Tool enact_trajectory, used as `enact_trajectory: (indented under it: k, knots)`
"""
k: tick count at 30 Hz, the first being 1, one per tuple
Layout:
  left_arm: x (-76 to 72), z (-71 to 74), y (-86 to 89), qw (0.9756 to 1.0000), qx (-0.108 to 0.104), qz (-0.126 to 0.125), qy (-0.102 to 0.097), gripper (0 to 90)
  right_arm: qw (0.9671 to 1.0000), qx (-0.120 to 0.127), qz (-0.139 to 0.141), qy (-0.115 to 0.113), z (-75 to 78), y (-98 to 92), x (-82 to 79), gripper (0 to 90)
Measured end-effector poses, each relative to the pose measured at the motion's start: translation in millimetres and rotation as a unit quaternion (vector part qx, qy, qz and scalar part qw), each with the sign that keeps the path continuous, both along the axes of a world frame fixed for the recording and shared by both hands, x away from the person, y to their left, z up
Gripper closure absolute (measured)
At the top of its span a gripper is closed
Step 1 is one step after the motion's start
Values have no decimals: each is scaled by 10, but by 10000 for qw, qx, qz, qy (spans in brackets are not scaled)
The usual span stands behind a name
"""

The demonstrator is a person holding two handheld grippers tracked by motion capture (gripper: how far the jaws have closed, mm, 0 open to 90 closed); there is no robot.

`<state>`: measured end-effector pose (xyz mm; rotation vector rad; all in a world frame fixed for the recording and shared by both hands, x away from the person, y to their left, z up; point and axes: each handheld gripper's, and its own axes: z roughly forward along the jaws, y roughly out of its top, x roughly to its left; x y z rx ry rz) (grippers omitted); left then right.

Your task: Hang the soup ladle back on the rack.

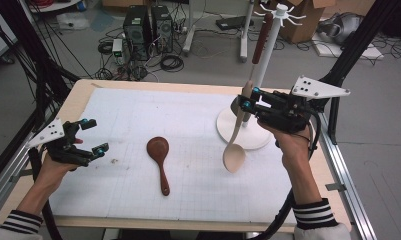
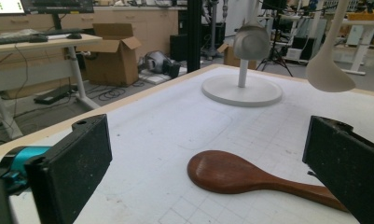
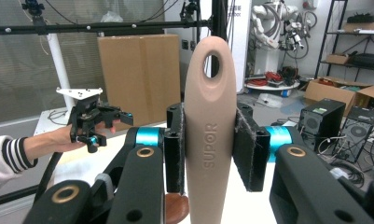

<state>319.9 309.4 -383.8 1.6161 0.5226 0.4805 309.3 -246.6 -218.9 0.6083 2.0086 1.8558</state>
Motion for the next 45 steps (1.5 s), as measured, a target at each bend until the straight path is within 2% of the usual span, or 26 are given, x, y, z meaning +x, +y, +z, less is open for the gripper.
enact_trajectory:
  k: [5,9,14,19,24,33,38,45]
  knots:
    - [-30,-20,-22,9999,-3,-2,-103,17,10000,-13,-51,41,7,4,-1,682]
    - [-56,-51,-15,9999,-138,13,-77,17,9998,-59,-157,64,21,5,-7,682]
    - [-60,-81,17,9995,-287,73,-56,17,9990,-96,-419,90,71,-22,-26,682]
    - [-61,-127,27,9996,-264,76,-29,17,9972,-80,-730,155,143,-70,-31,682]
    - [-53,-124,30,9997,-250,86,-3,17,9939,-57,-1067,275,198,-115,2,682]
    - [-52,-149,70,9995,-221,207,18,17,9862,-240,-1622,218,313,-160,23,682]
    - [-56,-148,65,9996,-200,219,2,17,9830,-177,-1805,288,344,-190,60,682]
    - [-58,-152,61,9995,-145,280,-14,17,9759,-250,-2149,291,441,-215,105,682]
